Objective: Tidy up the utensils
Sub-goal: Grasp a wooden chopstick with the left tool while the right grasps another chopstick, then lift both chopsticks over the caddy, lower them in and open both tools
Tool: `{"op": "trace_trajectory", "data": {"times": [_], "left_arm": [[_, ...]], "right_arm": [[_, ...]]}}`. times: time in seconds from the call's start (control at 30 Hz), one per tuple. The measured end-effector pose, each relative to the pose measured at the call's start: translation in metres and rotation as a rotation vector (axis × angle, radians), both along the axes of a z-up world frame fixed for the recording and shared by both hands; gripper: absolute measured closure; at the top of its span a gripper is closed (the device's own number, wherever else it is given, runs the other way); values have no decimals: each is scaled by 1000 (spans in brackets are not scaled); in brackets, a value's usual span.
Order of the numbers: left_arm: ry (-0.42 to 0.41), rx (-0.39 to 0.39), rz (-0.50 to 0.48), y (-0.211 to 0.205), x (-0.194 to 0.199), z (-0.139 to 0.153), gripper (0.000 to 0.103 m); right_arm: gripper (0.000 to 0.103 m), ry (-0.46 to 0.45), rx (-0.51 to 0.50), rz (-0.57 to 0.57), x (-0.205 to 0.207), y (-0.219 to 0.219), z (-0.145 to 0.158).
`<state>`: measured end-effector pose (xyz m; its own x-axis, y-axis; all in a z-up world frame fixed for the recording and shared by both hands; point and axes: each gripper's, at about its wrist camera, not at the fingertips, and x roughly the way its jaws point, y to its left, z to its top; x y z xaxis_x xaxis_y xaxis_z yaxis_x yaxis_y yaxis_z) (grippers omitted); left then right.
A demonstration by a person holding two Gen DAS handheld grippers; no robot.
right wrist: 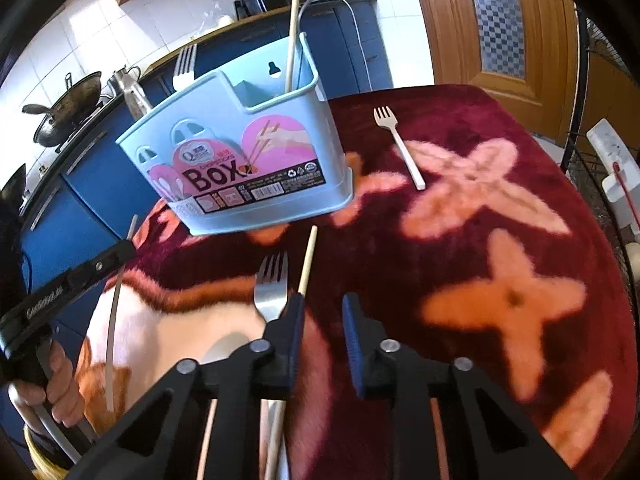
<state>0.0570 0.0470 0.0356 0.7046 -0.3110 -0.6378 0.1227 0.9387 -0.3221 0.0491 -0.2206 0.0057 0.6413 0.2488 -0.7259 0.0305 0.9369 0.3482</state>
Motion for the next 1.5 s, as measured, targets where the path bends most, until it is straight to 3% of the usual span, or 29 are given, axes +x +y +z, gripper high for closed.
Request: {"op": "trace_trajectory", "data": {"times": [0.37,0.57,0.87,1.13,1.5], "left_arm": [[-15,-35,5,8,1,-2,99],[-28,-40,3,8,-1,-1,99],[-58,-71,0,8,-4,7,99],[-100,-75,10,4,-10,24,99],[-186,-91,4,-2,-25,55,99]], "right_arm": [[87,51,-16,37,35,14,-2],[92,93,-82,51,55,22,-9],[96,105,-102,63,58,24,-12],[97,-9,-20,50,34,16,6],[97,-240,24,21,-12,10,61]]}}
